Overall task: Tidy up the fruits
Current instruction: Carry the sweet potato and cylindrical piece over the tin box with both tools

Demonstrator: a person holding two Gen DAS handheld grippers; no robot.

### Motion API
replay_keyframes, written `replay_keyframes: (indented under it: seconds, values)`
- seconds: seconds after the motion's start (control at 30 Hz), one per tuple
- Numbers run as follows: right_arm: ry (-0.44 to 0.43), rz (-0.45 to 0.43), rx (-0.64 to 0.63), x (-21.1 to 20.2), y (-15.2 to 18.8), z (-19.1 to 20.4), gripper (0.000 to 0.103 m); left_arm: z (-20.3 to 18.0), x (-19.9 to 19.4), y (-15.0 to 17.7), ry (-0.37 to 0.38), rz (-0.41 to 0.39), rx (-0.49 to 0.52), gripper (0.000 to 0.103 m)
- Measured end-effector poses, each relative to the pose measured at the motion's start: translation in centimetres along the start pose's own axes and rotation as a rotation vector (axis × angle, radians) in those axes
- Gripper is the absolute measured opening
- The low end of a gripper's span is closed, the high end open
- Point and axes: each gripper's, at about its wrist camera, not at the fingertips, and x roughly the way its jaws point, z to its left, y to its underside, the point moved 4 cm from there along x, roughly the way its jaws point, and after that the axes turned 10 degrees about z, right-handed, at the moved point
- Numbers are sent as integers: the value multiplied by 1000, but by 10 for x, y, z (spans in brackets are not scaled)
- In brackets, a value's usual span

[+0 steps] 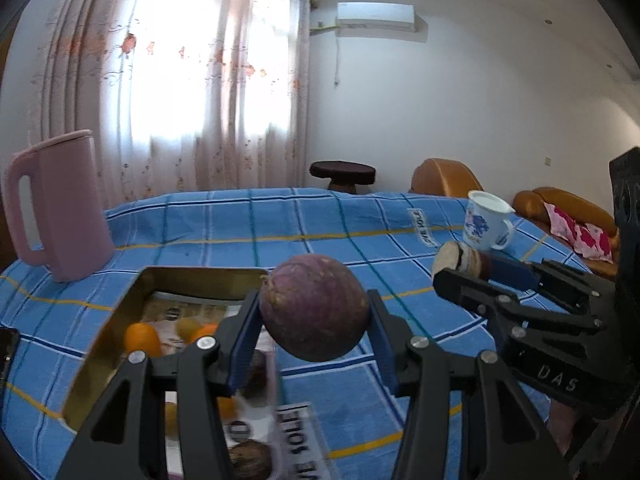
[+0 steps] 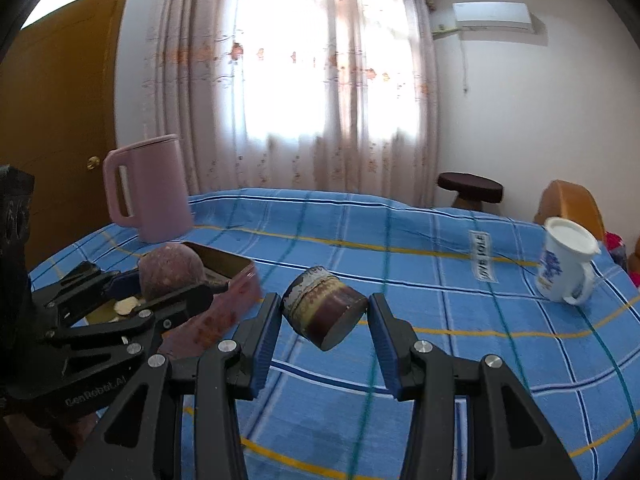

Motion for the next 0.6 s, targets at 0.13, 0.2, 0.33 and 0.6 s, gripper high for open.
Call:
replay_keyframes:
  seconds: [0.13,0.2,0.33,0.6]
  values:
    - [-37,5,-31,6,-9,20,46,19,-7,0,-28,-2,-19,53]
    - [-56,8,-46,8,-13,29,46,29,-9,-1,-36,1,-35,53]
    - [-88,17,-85,14,-19,51,46,49,-15,0,-62,8,-59,53]
    - [-135,45,-142,29,-21,87,46,87,-20,8,-99,31,-108,53]
